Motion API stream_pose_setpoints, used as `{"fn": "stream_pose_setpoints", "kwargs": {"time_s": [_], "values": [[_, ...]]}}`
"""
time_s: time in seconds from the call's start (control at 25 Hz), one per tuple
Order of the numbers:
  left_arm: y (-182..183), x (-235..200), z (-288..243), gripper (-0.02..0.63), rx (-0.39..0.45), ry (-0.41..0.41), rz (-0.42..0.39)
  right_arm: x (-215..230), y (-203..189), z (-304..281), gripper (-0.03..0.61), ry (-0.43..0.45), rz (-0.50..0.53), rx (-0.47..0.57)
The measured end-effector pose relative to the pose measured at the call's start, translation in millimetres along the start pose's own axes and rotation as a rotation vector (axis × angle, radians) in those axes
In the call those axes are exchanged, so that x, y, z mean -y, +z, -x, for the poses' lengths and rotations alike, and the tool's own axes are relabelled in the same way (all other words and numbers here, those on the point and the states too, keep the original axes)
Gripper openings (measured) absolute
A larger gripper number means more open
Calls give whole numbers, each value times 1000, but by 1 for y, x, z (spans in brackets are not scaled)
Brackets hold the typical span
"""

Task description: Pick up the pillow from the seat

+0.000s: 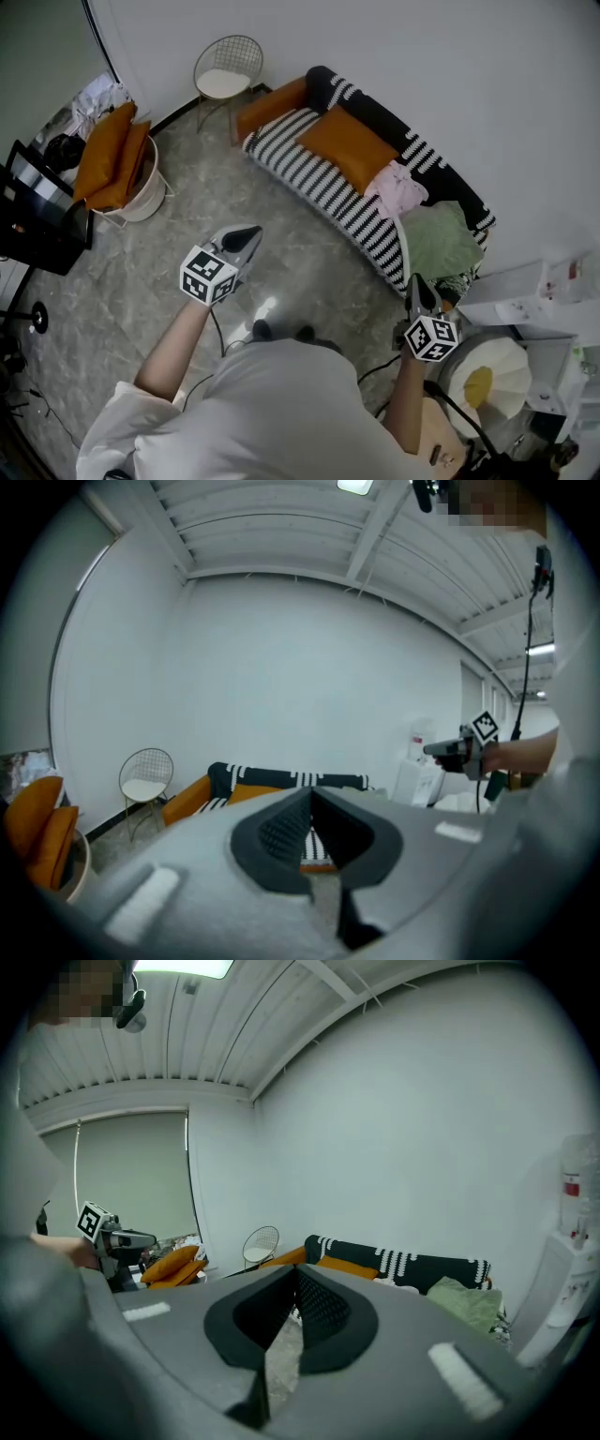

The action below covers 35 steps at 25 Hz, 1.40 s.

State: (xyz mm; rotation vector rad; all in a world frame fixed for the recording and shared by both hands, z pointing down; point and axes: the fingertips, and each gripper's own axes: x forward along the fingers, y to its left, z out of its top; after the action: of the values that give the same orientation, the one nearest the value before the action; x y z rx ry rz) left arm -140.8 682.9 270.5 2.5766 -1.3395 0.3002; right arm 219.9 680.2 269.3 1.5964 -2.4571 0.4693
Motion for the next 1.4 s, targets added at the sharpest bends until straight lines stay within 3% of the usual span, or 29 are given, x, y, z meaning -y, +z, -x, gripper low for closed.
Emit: {"fn": "stream_pose_setpoints", "kwargs": {"time_s": [0.36,0.64,1.4], "values": [[-28,-10,20,0,-33,-49,11,-44,-32,-1,6,-5,-24,-50],[-29,-22,33,0,-35,-56,2,-64,-33,1,6,-14,-26,-48],[-32,-37,0,0,-65,-13,0,-39,-34,-51,20,37,-74,-45]]}}
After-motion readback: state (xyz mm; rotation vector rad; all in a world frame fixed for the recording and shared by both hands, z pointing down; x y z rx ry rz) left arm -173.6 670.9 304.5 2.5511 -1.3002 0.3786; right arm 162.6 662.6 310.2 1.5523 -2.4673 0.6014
